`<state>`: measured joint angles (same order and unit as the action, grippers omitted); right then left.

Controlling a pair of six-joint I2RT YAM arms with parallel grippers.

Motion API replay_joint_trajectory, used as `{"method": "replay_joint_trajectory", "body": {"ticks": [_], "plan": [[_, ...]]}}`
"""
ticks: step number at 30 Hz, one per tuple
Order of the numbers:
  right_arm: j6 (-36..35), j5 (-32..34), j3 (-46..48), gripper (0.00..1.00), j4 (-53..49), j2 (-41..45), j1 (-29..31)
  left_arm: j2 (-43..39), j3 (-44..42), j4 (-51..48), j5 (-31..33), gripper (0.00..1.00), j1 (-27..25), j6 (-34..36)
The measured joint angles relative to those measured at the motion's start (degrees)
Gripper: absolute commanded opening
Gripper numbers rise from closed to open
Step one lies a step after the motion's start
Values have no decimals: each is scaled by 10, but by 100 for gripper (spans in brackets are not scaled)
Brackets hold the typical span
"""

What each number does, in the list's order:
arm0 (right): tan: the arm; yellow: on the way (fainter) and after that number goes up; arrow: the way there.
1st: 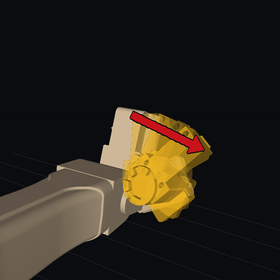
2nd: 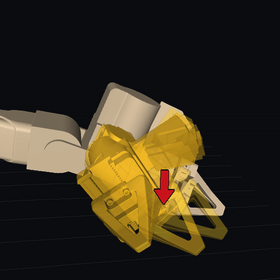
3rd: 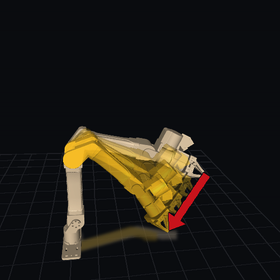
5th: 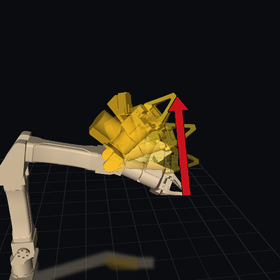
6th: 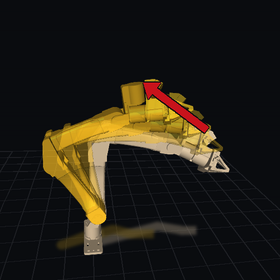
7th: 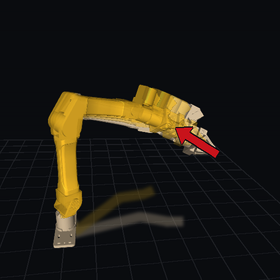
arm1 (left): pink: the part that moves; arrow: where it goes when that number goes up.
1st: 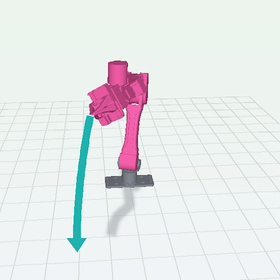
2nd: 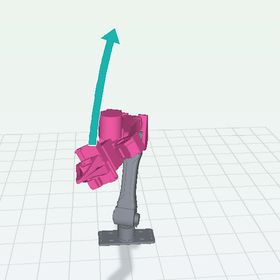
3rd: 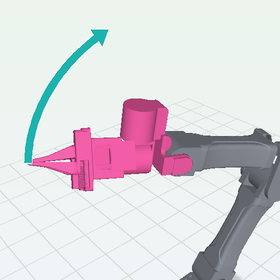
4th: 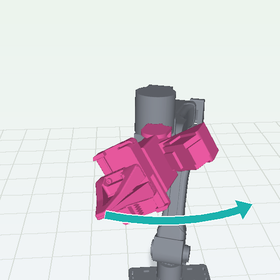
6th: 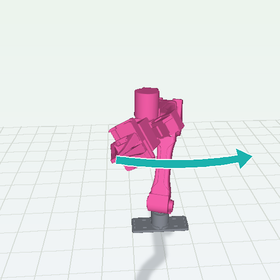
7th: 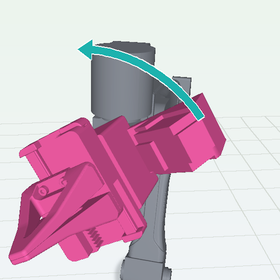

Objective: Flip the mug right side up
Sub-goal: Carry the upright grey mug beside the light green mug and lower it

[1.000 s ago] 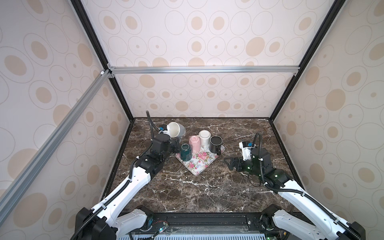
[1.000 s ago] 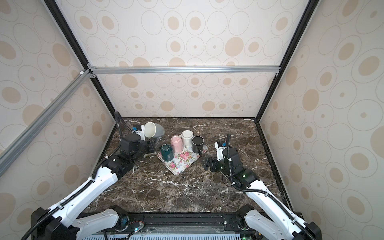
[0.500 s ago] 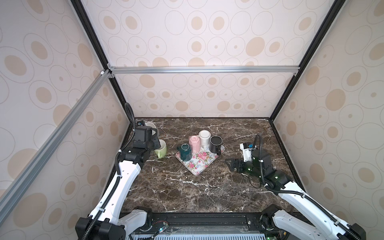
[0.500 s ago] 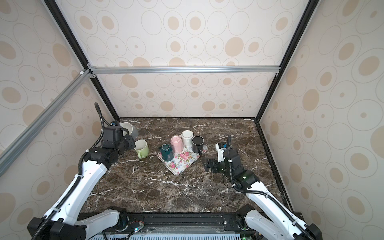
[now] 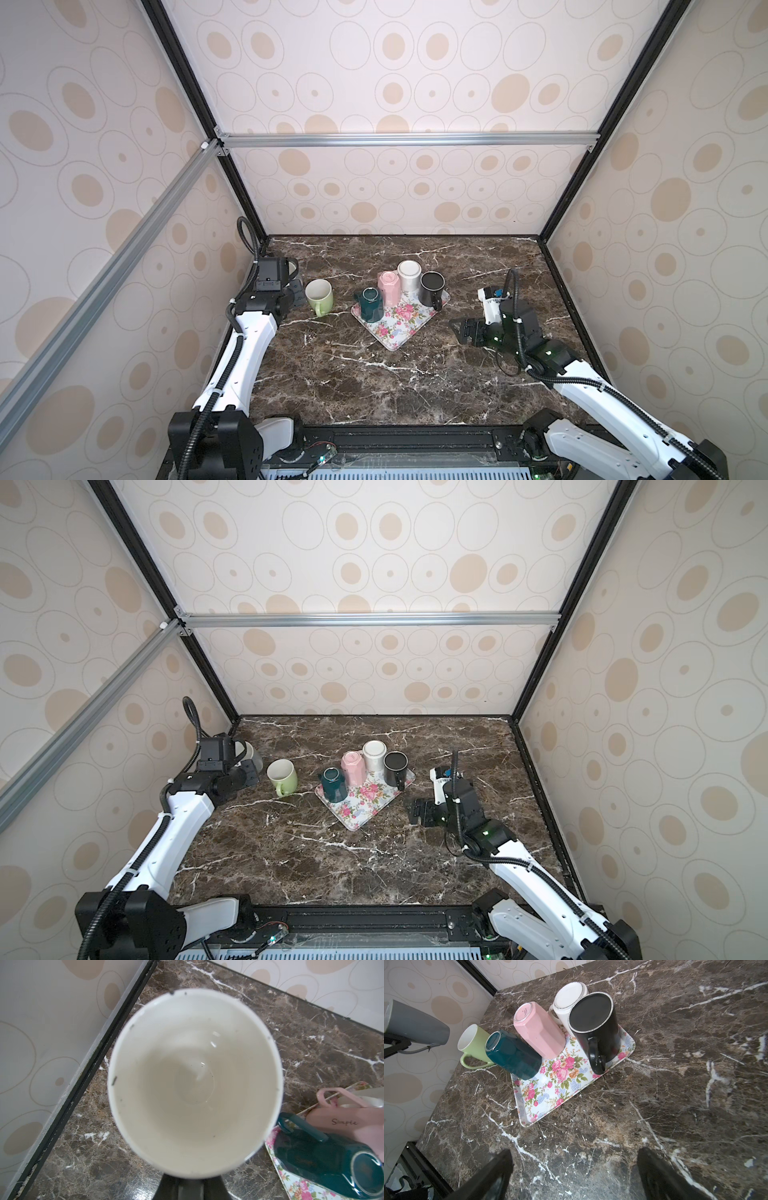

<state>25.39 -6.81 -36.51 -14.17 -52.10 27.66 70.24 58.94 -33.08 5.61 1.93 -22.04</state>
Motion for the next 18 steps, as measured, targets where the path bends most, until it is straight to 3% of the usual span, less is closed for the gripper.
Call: {"method": "replay_joint_trajectory", "body": {"ticks": [18], "plan": [[11, -6, 3, 96, 14, -57, 0, 43, -79, 93, -5, 0, 11, 12]]}}
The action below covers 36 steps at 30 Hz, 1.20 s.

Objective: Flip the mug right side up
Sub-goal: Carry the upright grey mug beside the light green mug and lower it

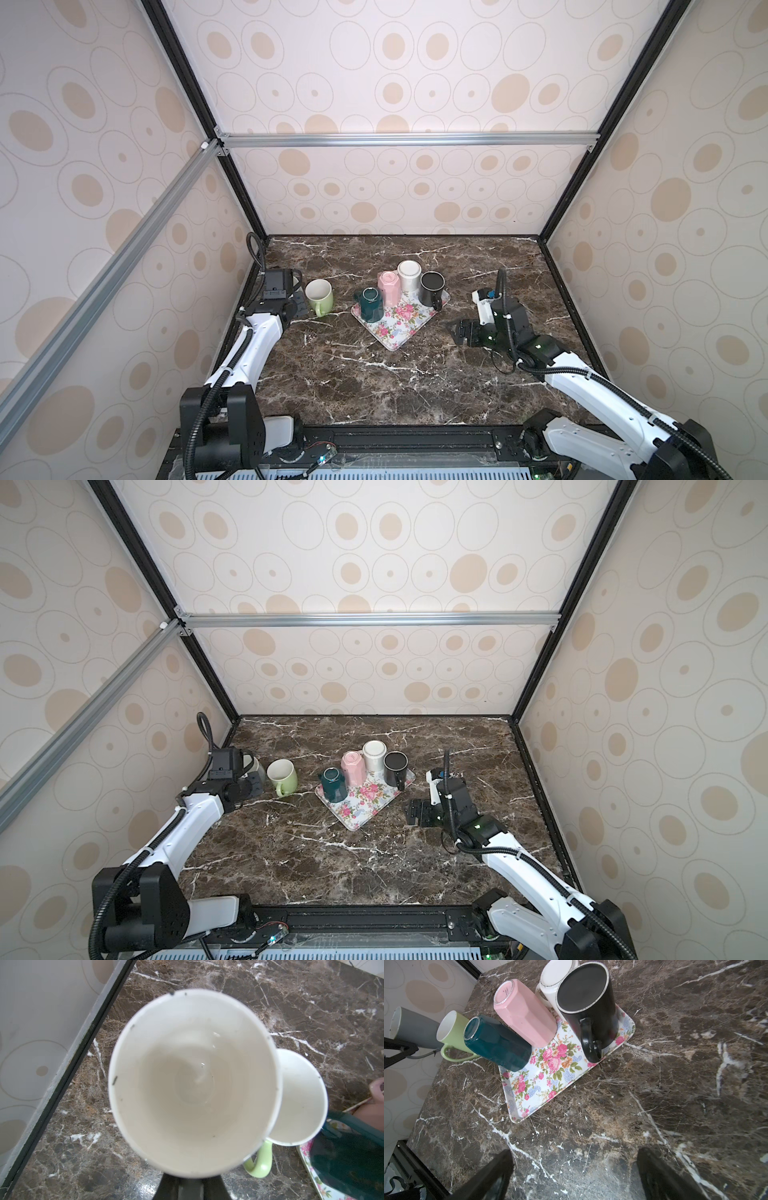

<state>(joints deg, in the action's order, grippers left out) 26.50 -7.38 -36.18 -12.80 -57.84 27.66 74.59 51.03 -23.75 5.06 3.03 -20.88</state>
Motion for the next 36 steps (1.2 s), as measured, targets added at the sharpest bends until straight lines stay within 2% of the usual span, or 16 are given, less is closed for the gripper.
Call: {"method": "replay_joint_trajectory", "body": {"ticks": [21, 27, 31, 36], "plan": [[7, -2, 2, 96, 4, -43, 0, 62, -23, 68, 4, 2, 2, 0], [6, -5, 2, 99, 4, -50, 0, 69, -23, 80, 4, 53, 2, 2], [6, -5, 2, 99, 4, -50, 0, 68, -22, 90, 9, 68, 2, 3], [7, -6, 2, 99, 4, -54, 0, 68, -22, 90, 8, 79, 2, 6]]}}
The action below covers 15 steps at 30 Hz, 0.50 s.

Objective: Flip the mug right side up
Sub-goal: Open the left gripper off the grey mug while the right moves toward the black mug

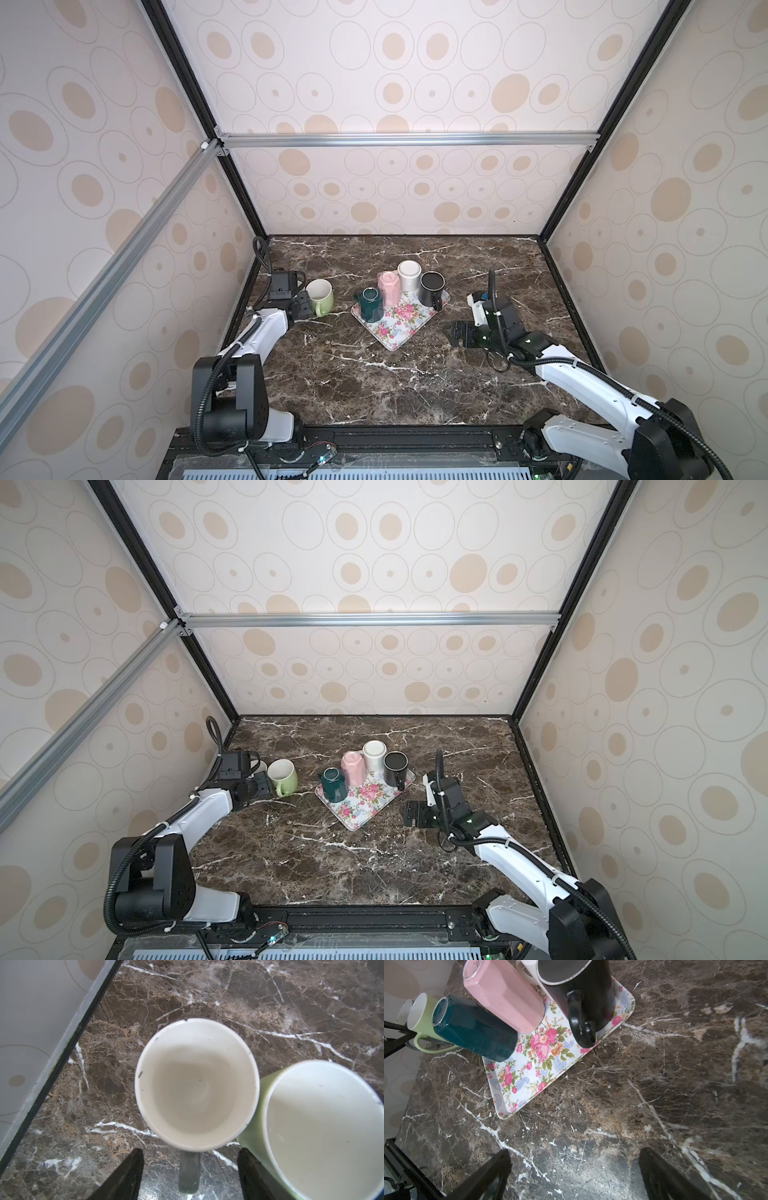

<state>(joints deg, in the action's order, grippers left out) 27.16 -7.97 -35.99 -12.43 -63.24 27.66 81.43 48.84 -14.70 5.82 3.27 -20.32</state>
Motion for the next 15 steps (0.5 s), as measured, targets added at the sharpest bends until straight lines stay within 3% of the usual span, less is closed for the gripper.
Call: {"method": "replay_joint_trajectory", "body": {"ticks": [3, 4, 5, 15], "plan": [[0, -2, 0, 99, 0, -5, 0, -9, 0, -6, -2, 85, 0, 1], [0, -1, -1, 99, -2, -6, 0, -18, 0, -10, -2, 96, 0, 1], [0, -1, -4, 99, -5, -7, 0, -30, -1, -14, -2, 98, 0, 2], [-22, 21, -94, 99, -97, -16, 0, -161, -20, -47, 1, 98, 0, 4]]}}
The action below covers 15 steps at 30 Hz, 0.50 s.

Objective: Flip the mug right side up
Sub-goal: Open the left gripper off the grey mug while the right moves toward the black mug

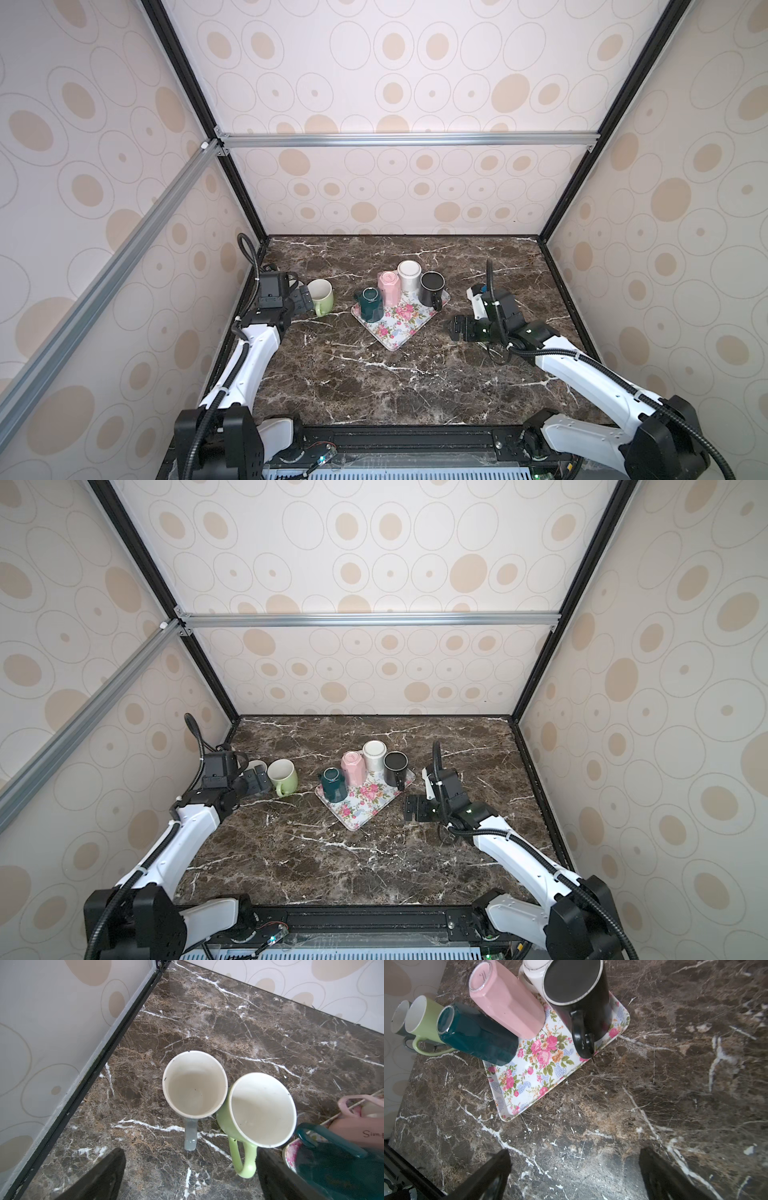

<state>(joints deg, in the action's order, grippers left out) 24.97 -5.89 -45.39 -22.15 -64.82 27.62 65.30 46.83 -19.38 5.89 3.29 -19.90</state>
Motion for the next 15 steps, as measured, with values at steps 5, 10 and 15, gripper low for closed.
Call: {"method": "replay_joint_trajectory", "body": {"ticks": [5, 10, 15], "plan": [[-14, 12, -17, 100, -37, -5, -2, -52, -46, -1, -9, 98, 0, -3], [-33, 37, -16, 100, -53, -34, -6, -127, -106, 0, -40, 98, 0, -4], [-30, 44, -16, 100, -51, -53, -7, -197, -129, -1, -82, 98, -1, -5]]}}
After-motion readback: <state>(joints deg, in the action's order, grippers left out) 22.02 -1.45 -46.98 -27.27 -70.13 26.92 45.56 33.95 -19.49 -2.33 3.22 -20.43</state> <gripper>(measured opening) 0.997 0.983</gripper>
